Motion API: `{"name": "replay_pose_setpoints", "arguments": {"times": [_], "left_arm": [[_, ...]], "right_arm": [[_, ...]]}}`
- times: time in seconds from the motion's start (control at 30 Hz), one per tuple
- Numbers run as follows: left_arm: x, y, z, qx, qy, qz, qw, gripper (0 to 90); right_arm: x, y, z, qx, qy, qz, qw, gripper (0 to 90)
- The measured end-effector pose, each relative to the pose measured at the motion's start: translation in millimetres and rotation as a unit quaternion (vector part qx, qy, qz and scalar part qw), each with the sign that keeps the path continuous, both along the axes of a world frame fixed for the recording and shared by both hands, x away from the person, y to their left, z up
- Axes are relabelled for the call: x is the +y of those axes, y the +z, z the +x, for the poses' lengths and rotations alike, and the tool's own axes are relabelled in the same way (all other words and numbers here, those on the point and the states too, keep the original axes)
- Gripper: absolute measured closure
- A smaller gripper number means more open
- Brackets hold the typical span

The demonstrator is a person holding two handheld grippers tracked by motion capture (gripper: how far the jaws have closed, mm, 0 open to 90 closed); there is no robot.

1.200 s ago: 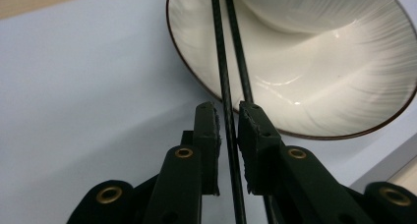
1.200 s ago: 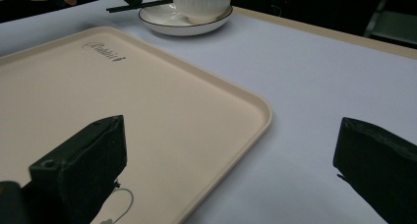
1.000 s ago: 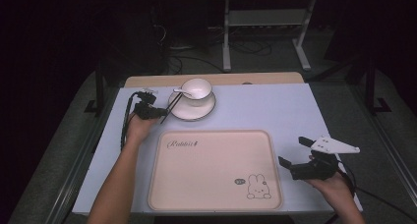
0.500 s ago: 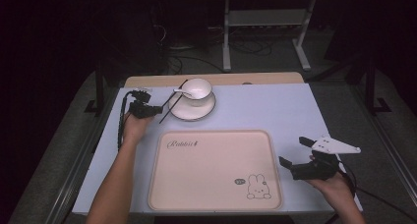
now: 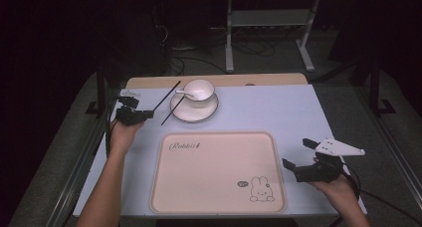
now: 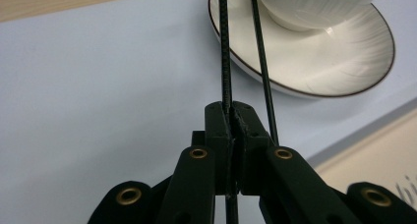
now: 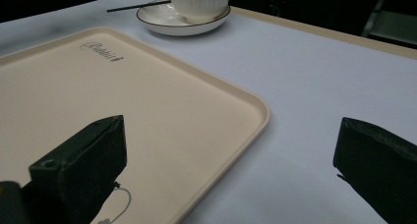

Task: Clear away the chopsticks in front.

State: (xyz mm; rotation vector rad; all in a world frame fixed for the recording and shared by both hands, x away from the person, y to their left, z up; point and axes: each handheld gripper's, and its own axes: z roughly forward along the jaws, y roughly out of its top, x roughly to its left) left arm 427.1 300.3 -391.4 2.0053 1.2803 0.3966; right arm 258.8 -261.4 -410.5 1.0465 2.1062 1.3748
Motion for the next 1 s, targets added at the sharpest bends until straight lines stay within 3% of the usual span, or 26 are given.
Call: {"name": "replay_pose_setpoints", "arguments": {"times": [0.13, 0.3, 0.53, 0.7, 0.77, 1.0], "left_arm": [[8.0, 2.3, -15.6, -0.004, 0.003, 0.004, 1.0000, 86.0], [16.1, 3.3, -40.9, -0.003, 0.005, -0.007, 1.0000, 86.1], [16.5, 6.5, -71.9, -0.003, -0.011, -0.010, 0.9999, 86.1], [11.1, 6.7, -97.1, -0.004, -0.021, 0.003, 0.9998, 86.1], [6.5, 7.5, -110.5, -0.007, -0.031, 0.000, 0.9995, 86.1], [-10.5, 5.9, -131.4, -0.008, -0.062, -0.014, 0.9979, 86.1]], "right_arm": [[0.1, 0.0, 0.1, 0.000, 0.000, 0.000, 1.0000, 0.0], [-0.1, 0.0, 0.5, 0.000, -0.001, 0.001, 1.0000, 0.0], [0.2, 0.2, 0.0, -0.001, 0.000, 0.000, 1.0000, 0.0], [0.3, 0.5, -0.5, -0.003, -0.001, 0.000, 1.0000, 0.0], [0.4, 0.4, 0.0, -0.003, -0.002, 0.000, 1.0000, 0.0], [0.8, 0.5, 0.0, -0.004, -0.002, -0.001, 1.0000, 0.0]]}}
